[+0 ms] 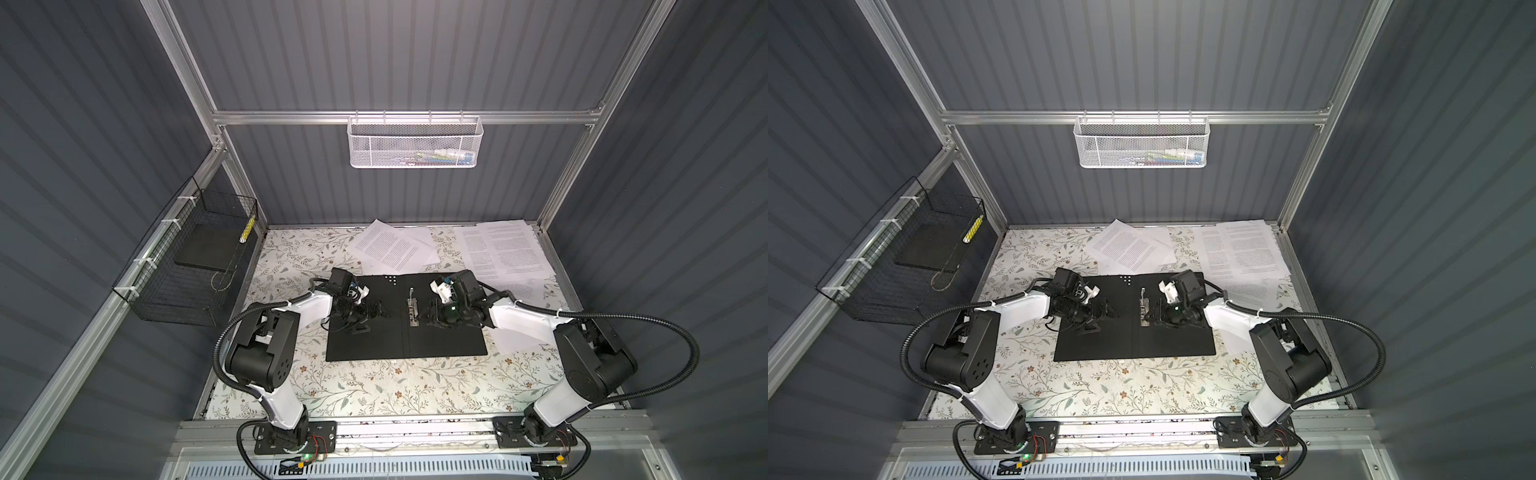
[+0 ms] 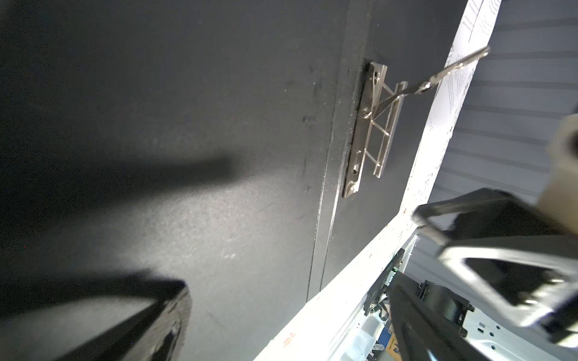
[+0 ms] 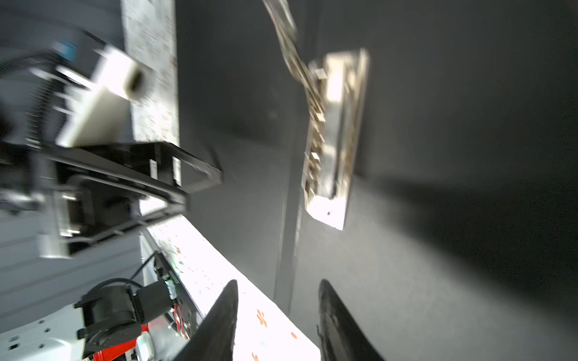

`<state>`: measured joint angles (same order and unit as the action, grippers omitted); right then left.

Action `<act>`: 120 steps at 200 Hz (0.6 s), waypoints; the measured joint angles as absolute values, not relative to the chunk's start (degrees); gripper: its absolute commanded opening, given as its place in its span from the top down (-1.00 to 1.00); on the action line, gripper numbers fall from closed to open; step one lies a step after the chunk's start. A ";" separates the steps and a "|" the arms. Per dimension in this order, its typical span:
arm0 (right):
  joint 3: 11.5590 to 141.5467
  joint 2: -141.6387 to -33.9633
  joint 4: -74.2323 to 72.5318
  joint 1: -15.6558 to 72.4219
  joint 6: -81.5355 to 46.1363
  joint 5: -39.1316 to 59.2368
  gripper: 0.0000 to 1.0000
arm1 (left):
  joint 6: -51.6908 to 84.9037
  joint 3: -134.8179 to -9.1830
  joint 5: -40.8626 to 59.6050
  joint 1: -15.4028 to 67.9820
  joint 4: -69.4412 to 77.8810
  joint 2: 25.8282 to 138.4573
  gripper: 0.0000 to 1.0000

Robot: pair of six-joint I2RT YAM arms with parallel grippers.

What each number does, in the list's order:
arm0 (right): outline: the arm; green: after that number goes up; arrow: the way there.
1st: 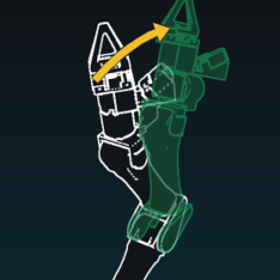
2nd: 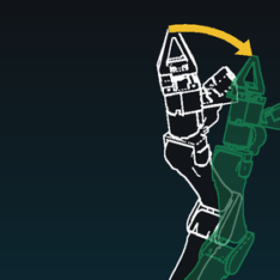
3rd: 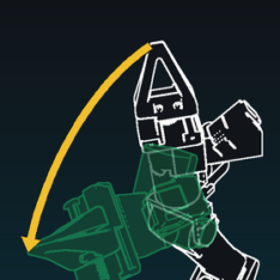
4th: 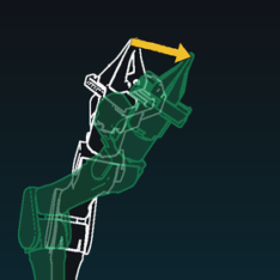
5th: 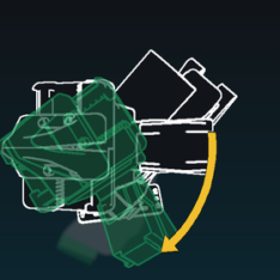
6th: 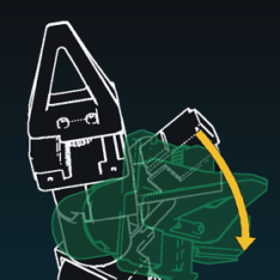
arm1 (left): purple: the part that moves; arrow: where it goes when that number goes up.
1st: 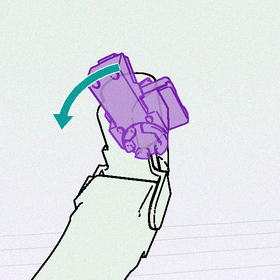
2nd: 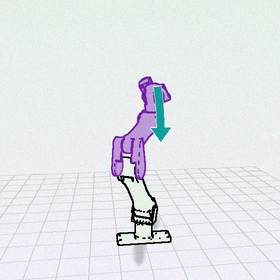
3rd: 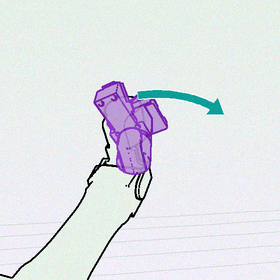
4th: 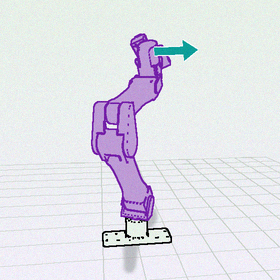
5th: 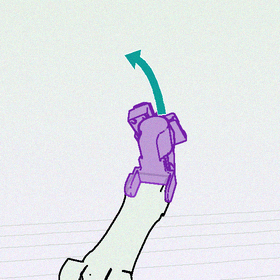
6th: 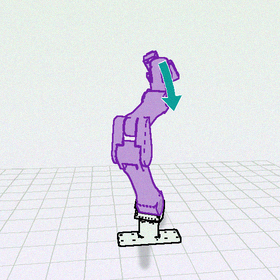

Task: Put the files into the folder

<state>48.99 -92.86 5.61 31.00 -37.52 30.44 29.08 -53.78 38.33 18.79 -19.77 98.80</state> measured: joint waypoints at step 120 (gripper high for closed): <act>39.75 -73.06 16.27 27.62 -42.44 11.27 -0.98 | 26.46 -70.15 19.94 37.19 -31.33 96.49 -0.58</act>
